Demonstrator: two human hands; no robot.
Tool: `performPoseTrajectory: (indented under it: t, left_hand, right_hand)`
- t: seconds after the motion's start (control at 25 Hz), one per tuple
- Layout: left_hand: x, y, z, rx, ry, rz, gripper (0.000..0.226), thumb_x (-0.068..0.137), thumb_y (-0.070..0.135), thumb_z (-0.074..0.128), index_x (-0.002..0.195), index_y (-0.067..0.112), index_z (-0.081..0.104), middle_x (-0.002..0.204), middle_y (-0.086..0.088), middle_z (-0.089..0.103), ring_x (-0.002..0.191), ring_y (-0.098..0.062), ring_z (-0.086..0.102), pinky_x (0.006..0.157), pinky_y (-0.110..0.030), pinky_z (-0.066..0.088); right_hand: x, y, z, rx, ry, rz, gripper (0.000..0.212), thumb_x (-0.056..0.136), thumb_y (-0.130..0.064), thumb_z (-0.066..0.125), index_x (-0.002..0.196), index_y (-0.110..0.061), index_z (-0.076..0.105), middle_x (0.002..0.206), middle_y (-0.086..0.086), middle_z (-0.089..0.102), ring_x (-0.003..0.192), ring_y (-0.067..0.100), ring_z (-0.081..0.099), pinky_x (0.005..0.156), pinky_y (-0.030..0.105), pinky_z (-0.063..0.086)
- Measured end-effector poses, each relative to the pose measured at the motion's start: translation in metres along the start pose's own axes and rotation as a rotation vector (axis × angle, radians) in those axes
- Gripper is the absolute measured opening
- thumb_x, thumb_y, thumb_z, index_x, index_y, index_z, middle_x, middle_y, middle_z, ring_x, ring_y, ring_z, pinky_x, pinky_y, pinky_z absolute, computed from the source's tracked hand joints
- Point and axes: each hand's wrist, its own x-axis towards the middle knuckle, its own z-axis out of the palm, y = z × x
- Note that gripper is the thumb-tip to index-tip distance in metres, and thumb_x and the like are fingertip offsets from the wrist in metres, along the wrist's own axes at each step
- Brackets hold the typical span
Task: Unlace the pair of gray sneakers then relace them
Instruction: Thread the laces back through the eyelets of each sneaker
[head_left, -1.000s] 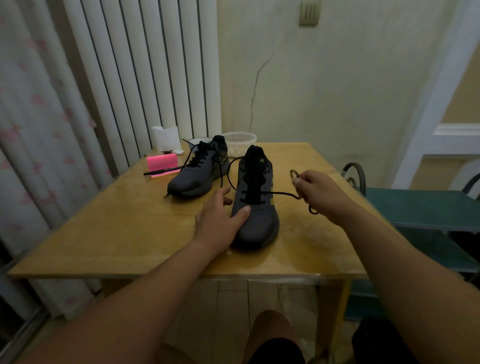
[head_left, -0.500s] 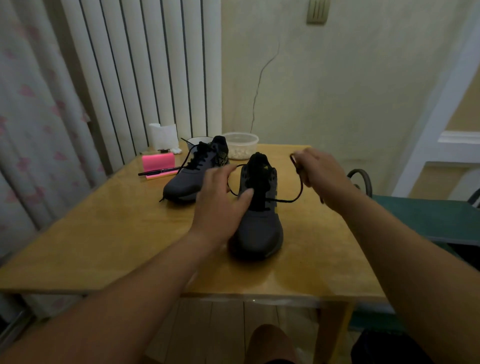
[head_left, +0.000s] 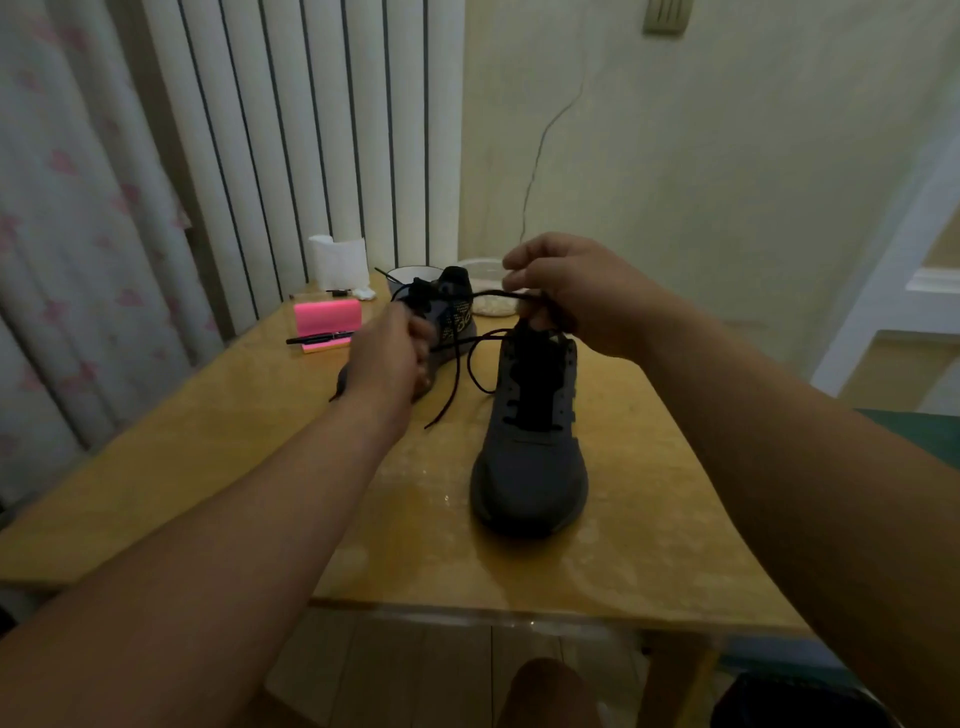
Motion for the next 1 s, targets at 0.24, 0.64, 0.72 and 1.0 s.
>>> performPoseTrajectory:
  t: [0.24,0.64,0.72,1.0]
  left_hand:
    - [0.033,-0.056,-0.045,-0.071,0.609,-0.127,0.053,0.085,0.04,0.038,0.106,0.0,0.066,0.108,-0.024,0.067,0.093,-0.037,0.062,0.078,-0.05,0.053]
    - [0.048,-0.038,-0.103,0.967,0.225,0.145,0.03,0.102,0.002,0.046,0.117,0.011,0.07,0.115,-0.009,0.066,0.104,-0.028,0.062,0.083,-0.032,0.042]
    - [0.063,-0.029,-0.13,1.039,0.254,0.164,0.029,0.103,0.002,0.047,0.12,0.007,0.07,0.12,-0.014,0.068,0.11,-0.034,0.063,0.084,-0.033,0.044]
    - [0.061,0.0,-0.12,0.915,0.15,0.322,0.022,0.1,0.004,0.055,0.097,0.018,0.072,0.099,-0.006,0.059,0.092,-0.023,0.055,0.082,-0.036,0.046]
  right_hand:
    - [0.044,0.026,0.022,-1.0,0.002,-0.052,0.029,0.103,-0.03,0.052,0.105,-0.012,0.075,0.107,0.009,0.072,0.098,0.028,0.065,0.087,0.041,0.055]
    - [0.063,0.029,0.044,-1.327,-0.156,0.018,0.025,0.098,-0.022,0.057,0.118,-0.02,0.073,0.121,0.007,0.068,0.115,0.031,0.06,0.103,0.047,0.043]
    - [0.058,0.019,0.044,-1.125,-0.097,-0.055,0.023,0.102,-0.022,0.057,0.108,-0.012,0.077,0.11,0.011,0.073,0.103,0.03,0.066,0.096,0.047,0.054]
    - [0.033,-0.041,0.031,-0.232,0.123,-0.05,0.028,0.108,-0.014,0.051,0.12,0.009,0.059,0.081,0.009,0.054,0.068,0.021,0.053,0.058,0.032,0.052]
